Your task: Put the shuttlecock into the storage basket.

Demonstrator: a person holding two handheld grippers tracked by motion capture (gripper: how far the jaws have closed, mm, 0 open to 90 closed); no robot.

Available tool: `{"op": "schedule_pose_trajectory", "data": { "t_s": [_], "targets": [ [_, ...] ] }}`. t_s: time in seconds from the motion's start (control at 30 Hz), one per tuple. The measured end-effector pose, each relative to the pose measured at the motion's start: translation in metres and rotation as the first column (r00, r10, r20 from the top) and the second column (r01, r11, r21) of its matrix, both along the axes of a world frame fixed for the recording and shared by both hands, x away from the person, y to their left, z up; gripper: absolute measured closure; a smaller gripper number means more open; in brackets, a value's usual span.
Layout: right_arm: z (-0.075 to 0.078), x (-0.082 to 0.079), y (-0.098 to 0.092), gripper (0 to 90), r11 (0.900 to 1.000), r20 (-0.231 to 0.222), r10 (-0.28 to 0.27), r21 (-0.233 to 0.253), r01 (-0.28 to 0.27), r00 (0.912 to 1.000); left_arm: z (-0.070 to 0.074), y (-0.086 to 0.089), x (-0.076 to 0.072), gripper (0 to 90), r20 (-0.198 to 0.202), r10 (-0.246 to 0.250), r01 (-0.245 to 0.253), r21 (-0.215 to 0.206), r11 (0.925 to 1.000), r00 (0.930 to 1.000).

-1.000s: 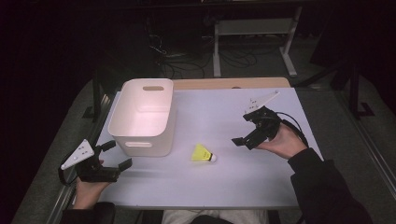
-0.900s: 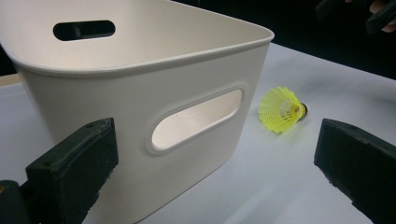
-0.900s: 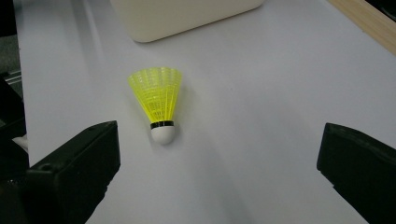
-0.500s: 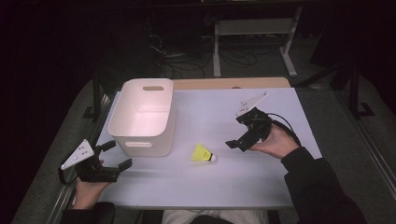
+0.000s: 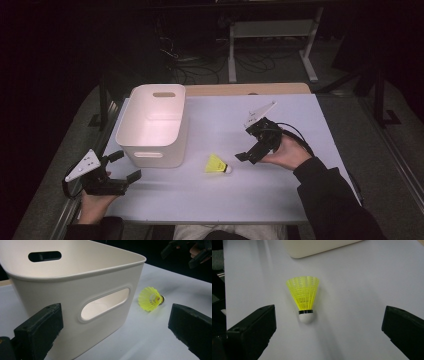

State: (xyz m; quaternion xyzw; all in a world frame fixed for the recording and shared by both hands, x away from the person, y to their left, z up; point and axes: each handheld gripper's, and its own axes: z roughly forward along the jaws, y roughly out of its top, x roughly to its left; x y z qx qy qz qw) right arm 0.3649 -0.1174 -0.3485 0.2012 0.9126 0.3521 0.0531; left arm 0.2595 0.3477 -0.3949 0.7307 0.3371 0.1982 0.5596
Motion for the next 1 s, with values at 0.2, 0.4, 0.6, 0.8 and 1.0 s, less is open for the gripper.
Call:
{"op": "schedule_pose_trajectory", "data": {
  "t_s": [0.2, 0.4, 0.6, 0.8, 1.0],
  "targets": [
    [-0.003, 0.001, 0.004, 0.0, 1.0, 0.001, 0.014, -0.004, -0.014, 0.9999, 0.0, 0.0, 0.0, 0.0, 0.0, 0.0, 0.0, 0.0, 1.0, 1.0],
    [-0.006, 0.002, 0.008, 0.0, 1.0, -0.012, 0.016, -0.012, -0.017, 0.9998, 0.0, 0.0, 0.0, 0.0, 0.0, 0.0, 0.0, 0.0, 1.0, 1.0],
    [-0.011, 0.003, 0.014, 0.0, 0.999, -0.023, 0.025, -0.022, -0.026, 0.9994, 0.0, 0.0, 0.0, 0.0, -0.001, -0.001, 0.001, -0.001, 1.0, 1.0],
    [-0.015, 0.004, 0.016, 0.0, 0.999, -0.035, 0.028, -0.027, -0.029, 0.999, 0.0, 0.0, 0.0, 0.0, -0.001, -0.001, 0.001, 0.0, 1.0, 1.0],
    [-0.021, 0.005, 0.021, 0.0, 0.998, -0.041, 0.04, -0.036, -0.041, 0.9983, 0.0, 0.0, 0.0, 0.0, -0.001, -0.001, 0.001, -0.001, 1.0, 1.0]
  ]
}}
